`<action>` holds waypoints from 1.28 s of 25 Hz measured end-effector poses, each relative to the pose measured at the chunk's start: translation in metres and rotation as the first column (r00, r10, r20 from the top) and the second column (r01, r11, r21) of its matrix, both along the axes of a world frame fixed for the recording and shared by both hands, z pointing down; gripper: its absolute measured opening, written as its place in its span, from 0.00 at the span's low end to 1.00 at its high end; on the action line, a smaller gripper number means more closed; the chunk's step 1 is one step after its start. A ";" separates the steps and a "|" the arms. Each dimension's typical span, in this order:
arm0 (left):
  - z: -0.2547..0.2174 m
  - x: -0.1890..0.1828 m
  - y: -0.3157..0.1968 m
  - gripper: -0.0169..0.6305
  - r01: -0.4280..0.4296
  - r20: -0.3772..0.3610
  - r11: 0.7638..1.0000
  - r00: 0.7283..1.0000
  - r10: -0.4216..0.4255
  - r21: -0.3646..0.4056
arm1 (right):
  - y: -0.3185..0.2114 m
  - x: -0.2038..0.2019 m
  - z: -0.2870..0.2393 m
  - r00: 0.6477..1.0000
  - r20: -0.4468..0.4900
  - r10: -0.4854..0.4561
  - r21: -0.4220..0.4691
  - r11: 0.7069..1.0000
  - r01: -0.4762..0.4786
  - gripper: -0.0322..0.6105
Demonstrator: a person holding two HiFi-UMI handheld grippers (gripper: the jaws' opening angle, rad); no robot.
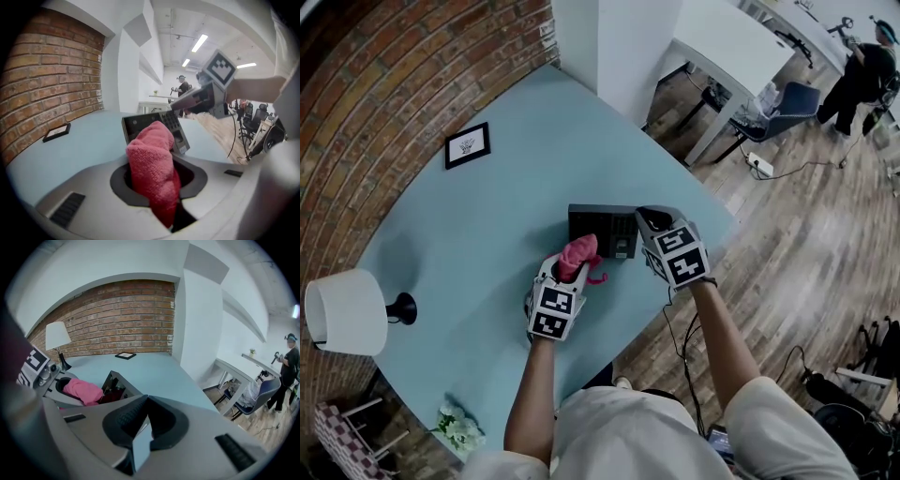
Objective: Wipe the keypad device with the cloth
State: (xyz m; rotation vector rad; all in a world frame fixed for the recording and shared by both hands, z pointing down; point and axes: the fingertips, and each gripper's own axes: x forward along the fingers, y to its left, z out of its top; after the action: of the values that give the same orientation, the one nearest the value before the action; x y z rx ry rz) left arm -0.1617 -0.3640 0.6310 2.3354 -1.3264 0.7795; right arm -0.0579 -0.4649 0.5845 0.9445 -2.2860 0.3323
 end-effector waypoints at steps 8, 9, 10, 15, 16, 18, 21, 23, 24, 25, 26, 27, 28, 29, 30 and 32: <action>-0.067 0.025 -0.055 0.22 0.024 -0.066 0.988 0.998 -0.014 0.153 | 0.000 0.003 -0.001 0.996 0.086 0.018 -0.017 1.000 -0.016 0.10; -0.069 0.028 -0.061 0.22 0.029 -0.067 0.987 0.998 -0.019 0.157 | 0.000 0.003 -0.001 0.996 0.089 0.014 -0.014 1.000 -0.013 0.10; -0.070 0.030 -0.066 0.22 0.034 -0.070 0.987 0.997 -0.023 0.158 | 0.001 0.003 -0.001 0.996 0.090 0.008 -0.010 1.000 -0.007 0.10; -0.060 0.042 -0.082 0.22 0.026 -0.068 0.990 0.998 -0.016 0.141 | 0.000 0.003 -0.001 0.995 0.099 -0.009 0.001 1.000 0.009 0.10; -0.058 0.044 -0.083 0.22 0.024 -0.063 0.989 0.998 -0.016 0.143 | 0.000 0.003 -0.001 0.995 0.102 -0.008 0.001 1.000 0.008 0.10; -0.058 0.045 -0.084 0.22 0.019 -0.038 0.987 0.999 -0.013 0.159 | 0.001 0.002 -0.001 0.994 0.106 -0.007 0.003 1.000 0.006 0.10; -0.056 0.047 -0.083 0.22 0.000 0.006 0.984 1.000 -0.001 0.178 | 0.001 0.003 -0.001 0.994 0.109 -0.003 0.008 1.000 0.003 0.10; -0.054 0.049 -0.082 0.22 -0.014 0.021 0.984 1.000 0.010 0.178 | 0.000 0.004 -0.001 0.994 0.111 -0.002 0.010 1.000 0.001 0.10; -0.052 0.051 -0.080 0.22 -0.020 0.026 0.984 1.000 0.016 0.175 | 0.000 0.004 0.000 0.994 0.110 -0.003 0.011 1.000 0.001 0.10; -0.050 0.052 -0.079 0.22 -0.025 0.029 0.985 0.999 0.021 0.172 | 0.001 0.004 0.000 0.994 0.111 -0.004 0.010 1.000 0.003 0.10; -0.048 0.053 -0.077 0.23 -0.029 0.028 0.985 0.999 0.025 0.168 | 0.001 0.005 0.000 0.994 0.112 -0.004 0.010 1.000 0.003 0.10; -0.046 0.055 -0.074 0.23 -0.033 0.027 0.986 0.999 0.029 0.164 | 0.001 0.005 0.000 0.993 0.115 -0.003 0.009 1.000 0.002 0.10; -0.044 0.056 -0.071 0.23 -0.038 0.026 0.986 0.999 0.034 0.159 | 0.001 0.005 -0.001 0.993 0.116 -0.003 0.009 1.000 0.002 0.10; -0.041 0.057 -0.068 0.22 -0.045 0.028 0.987 0.999 0.041 0.153 | 0.002 0.005 -0.001 0.993 0.115 -0.004 0.010 1.000 0.003 0.10; -0.038 0.058 -0.065 0.23 -0.052 0.033 0.988 0.998 0.048 0.146 | 0.002 0.005 -0.001 0.994 0.112 -0.005 0.011 1.000 0.004 0.10; -0.030 0.059 -0.059 0.23 -0.063 0.039 0.989 0.998 0.058 0.133 | 0.002 0.005 -0.001 0.995 0.104 -0.011 0.016 1.000 0.010 0.10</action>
State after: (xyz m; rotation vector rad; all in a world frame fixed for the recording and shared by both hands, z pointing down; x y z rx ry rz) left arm -0.1026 -0.4228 0.6005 2.4877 -1.3678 0.7752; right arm -0.0532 -0.4633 0.5837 0.9423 -2.3900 0.3679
